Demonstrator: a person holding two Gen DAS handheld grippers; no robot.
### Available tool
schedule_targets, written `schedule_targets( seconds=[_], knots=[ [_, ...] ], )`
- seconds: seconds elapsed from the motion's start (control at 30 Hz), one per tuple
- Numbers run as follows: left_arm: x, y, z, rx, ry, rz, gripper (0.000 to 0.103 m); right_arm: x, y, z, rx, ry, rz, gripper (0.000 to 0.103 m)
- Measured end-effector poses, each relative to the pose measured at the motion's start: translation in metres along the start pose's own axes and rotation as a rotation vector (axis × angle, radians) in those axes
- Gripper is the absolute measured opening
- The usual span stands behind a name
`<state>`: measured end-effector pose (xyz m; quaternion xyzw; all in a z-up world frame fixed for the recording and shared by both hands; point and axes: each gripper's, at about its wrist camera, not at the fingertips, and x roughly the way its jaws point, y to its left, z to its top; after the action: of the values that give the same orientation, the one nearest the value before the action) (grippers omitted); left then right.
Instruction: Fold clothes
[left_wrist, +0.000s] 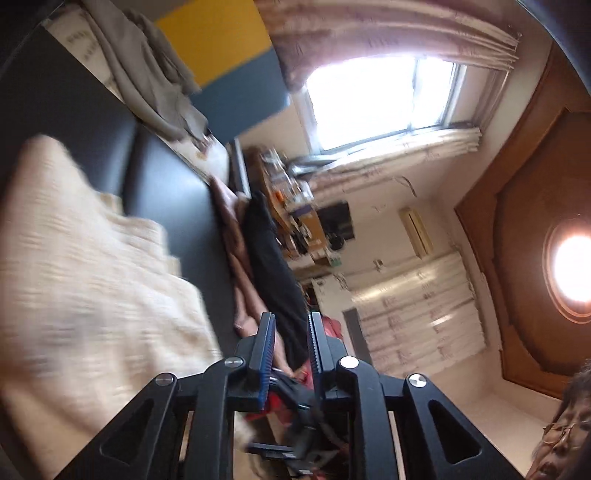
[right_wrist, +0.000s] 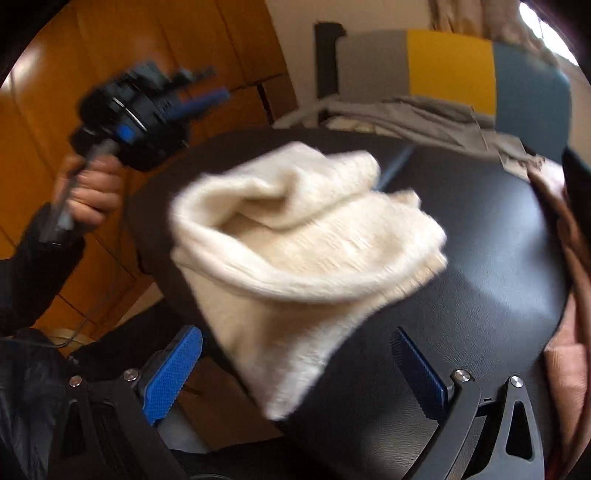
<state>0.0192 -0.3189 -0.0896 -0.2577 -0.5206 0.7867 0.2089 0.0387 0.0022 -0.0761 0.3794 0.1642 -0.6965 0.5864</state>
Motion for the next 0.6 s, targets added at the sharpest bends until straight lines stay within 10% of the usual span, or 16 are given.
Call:
schedule_targets(
  seconds=[0.23, 0.4, 0.6],
  knots=[
    [-0.073, 0.058, -0.020, -0.075, -0.105, 0.175, 0.019, 0.025, 0.069, 0.041, -0.209, 0.082, 0.034, 0.099],
    [-0.065, 0.075, -0.044, -0.024, -0.031, 0.222, 0.019, 0.088, 0.059, 0.048, -0.192, 0.303, 0.015, 0.013],
    [-0.050, 0.084, -0.065, 0.082, 0.102, 0.307, 0.022, 0.047, 0.054, 0.028, -0.090, 0.301, 0.112, 0.009]
  ],
)
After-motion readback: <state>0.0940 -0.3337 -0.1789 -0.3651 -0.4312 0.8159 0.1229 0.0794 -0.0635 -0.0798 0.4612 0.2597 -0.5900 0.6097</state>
